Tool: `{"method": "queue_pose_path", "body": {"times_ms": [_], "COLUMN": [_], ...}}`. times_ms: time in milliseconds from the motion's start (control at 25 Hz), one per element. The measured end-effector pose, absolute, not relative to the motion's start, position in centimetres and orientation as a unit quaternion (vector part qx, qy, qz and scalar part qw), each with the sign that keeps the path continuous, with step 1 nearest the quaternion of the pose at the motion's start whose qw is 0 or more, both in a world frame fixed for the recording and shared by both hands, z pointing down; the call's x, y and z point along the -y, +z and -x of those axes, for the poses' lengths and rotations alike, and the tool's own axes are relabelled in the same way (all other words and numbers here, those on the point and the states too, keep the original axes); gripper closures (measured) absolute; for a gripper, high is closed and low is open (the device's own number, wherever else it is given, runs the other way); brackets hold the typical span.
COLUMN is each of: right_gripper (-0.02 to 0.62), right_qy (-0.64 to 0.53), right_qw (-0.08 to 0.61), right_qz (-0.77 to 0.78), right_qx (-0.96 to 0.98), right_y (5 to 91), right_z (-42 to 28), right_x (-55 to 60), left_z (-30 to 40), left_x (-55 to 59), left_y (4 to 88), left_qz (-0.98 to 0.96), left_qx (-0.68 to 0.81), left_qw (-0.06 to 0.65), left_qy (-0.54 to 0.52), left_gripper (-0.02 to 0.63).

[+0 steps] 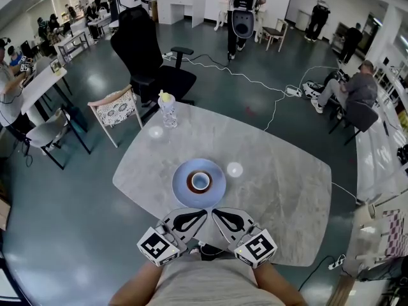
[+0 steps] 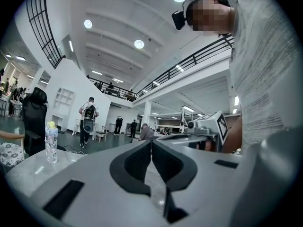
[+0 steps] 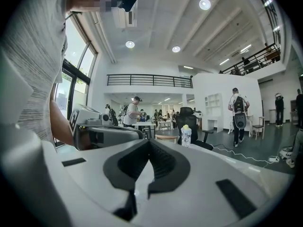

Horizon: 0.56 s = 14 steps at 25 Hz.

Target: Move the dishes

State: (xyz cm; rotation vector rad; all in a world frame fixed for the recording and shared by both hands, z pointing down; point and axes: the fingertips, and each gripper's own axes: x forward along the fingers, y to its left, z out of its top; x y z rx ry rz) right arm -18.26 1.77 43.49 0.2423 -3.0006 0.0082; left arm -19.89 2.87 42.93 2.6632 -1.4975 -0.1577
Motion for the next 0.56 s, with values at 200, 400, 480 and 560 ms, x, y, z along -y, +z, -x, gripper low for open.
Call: {"method": "queue_pose_path", "body": {"times_ms": [200,400,480,560], "right_gripper": [0.577,0.578,0.577,0.578], "right_qy": [0.007,0.003,0.002,0.001], "right_qw": [0.063,0.063,0.064,0.065], "right_qz": [-0.08,-0.077,-0.075,-0.074], "right_qx": [0.995,0.995,0.995,0.995], "right_y": [43.49,43.09,42.96,42.9], "right_z": [17.89,18.02,18.05,18.03], "right_x": [-1.92,-2.14,-2.2,-2.22], "left_z": [19.55,19.68,19.68,19.63], "left_x": [-2.87,-3.0,-3.03,-3.05], "left_y": [42.73,42.62,42.54,42.46], "left_qz": [-0.87,-0.87,-0.87,-0.871], "left_qx": [0.489,0.489,0.488,0.486], "left_qw": [0.039,0.041,0.042,0.043], "left_qy": [-0.052,-0.053,-0.054,-0.054], "left_gripper": [0.584,0.584,0.584,0.584]}}
